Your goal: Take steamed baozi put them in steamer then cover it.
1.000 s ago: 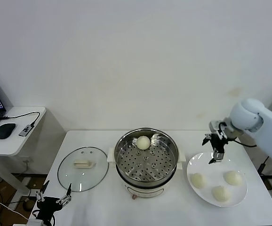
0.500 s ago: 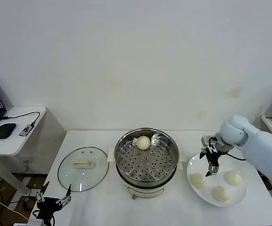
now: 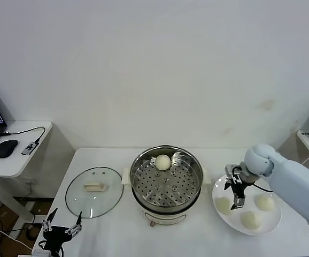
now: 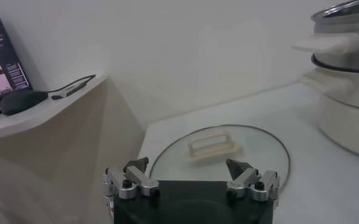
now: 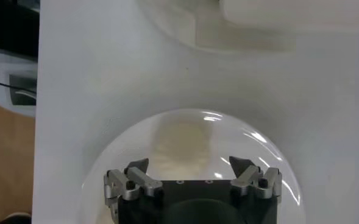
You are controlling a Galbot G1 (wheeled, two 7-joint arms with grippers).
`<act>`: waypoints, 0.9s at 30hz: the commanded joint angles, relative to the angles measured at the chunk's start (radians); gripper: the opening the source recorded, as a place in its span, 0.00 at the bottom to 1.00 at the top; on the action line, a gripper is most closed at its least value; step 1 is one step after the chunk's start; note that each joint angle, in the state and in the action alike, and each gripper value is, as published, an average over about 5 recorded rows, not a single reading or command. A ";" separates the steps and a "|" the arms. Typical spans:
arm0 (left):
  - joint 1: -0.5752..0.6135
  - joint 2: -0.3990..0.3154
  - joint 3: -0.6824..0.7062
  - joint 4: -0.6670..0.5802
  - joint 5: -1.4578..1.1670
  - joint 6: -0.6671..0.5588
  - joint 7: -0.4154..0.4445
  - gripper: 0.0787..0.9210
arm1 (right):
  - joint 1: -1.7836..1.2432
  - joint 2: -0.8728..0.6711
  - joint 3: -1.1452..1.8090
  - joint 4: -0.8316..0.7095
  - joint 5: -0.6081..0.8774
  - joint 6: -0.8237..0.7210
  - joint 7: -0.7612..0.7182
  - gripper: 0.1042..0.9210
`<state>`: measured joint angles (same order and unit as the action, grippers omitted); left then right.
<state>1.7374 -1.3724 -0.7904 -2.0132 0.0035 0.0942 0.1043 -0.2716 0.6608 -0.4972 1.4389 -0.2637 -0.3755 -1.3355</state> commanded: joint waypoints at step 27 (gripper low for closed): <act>-0.011 -0.002 0.008 0.022 0.003 -0.002 -0.002 0.88 | -0.064 0.023 0.041 -0.040 -0.028 0.020 0.033 0.59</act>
<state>1.7277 -1.3748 -0.7839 -1.9940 0.0063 0.0925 0.1022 -0.3316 0.6846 -0.4588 1.4013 -0.2905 -0.3563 -1.3061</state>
